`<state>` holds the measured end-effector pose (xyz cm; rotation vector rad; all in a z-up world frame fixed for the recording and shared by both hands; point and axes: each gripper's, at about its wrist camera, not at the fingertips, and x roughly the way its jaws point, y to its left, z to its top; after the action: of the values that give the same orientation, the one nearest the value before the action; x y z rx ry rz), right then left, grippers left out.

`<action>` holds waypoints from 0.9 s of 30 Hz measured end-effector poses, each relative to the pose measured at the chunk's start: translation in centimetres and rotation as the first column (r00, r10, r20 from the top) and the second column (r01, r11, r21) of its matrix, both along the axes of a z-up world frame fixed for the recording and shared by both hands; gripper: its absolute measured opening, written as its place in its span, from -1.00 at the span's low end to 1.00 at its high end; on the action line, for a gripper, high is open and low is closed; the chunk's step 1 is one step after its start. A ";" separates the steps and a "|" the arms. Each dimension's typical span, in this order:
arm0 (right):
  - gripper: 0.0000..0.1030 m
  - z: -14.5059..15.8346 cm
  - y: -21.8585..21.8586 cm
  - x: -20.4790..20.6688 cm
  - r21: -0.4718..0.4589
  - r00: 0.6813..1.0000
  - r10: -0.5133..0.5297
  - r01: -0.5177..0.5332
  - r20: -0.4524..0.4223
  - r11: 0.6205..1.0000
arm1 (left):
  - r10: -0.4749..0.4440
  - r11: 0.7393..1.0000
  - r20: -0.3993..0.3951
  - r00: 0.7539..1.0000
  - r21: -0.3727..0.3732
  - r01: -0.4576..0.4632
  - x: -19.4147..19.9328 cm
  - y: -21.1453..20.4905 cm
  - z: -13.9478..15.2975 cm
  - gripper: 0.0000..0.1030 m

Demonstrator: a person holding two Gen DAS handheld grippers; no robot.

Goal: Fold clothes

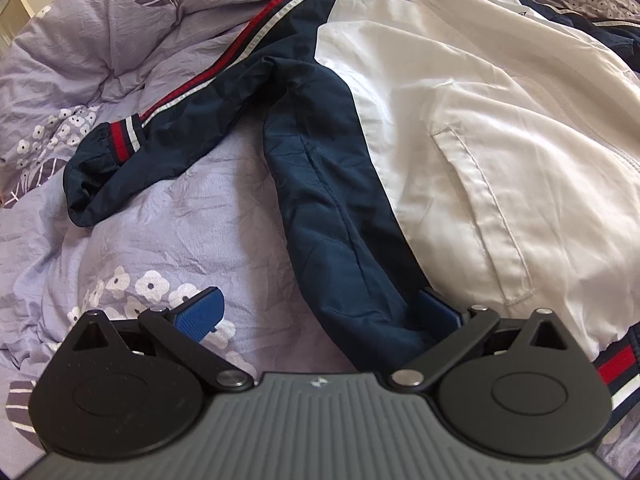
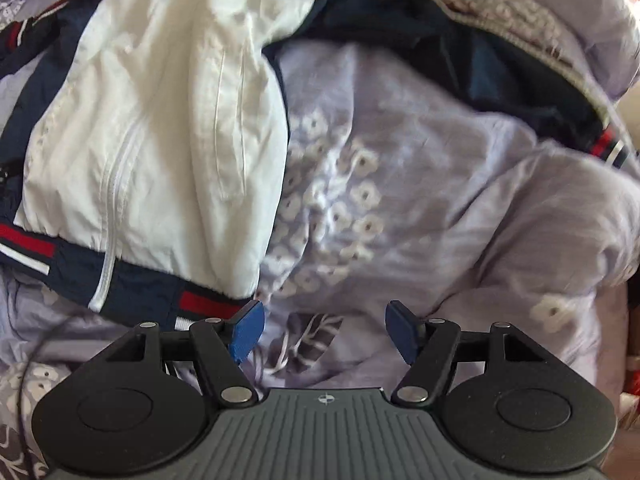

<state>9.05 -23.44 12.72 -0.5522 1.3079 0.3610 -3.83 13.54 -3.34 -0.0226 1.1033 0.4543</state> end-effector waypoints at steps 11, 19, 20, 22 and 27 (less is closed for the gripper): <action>0.31 -4.7 15.7 -0.6 0.192 0.897 0.381 -0.424 0.224 0.885 | 0.034 0.998 0.044 0.998 -0.061 -0.031 -1.1 1.1 1.7 0.99; 0.32 -6.6 10.9 2.8 0.074 0.963 0.122 -0.143 0.240 0.987 | 0.078 0.994 0.027 0.997 -0.081 -0.075 -1.1 2.9 1.3 0.99; 0.34 -5.6 11.3 1.6 0.113 0.954 0.191 -0.222 0.231 0.969 | 0.080 0.994 0.037 0.996 -0.073 -0.077 -0.9 3.3 1.7 0.99; 0.34 -3.9 13.4 -2.0 0.154 0.887 0.408 -0.443 0.214 0.883 | 0.089 0.995 0.065 0.994 -0.059 -0.085 -0.5 4.2 2.7 0.99; 0.52 -3.3 20.5 -9.5 0.304 0.657 0.745 -0.738 0.117 0.603 | 0.149 0.988 0.116 0.982 -0.068 -0.141 -0.2 6.7 4.5 0.99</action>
<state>-0.48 -2.92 9.45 -0.7974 0.9403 1.2736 -4.07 20.28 1.19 -0.1816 0.9992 0.5437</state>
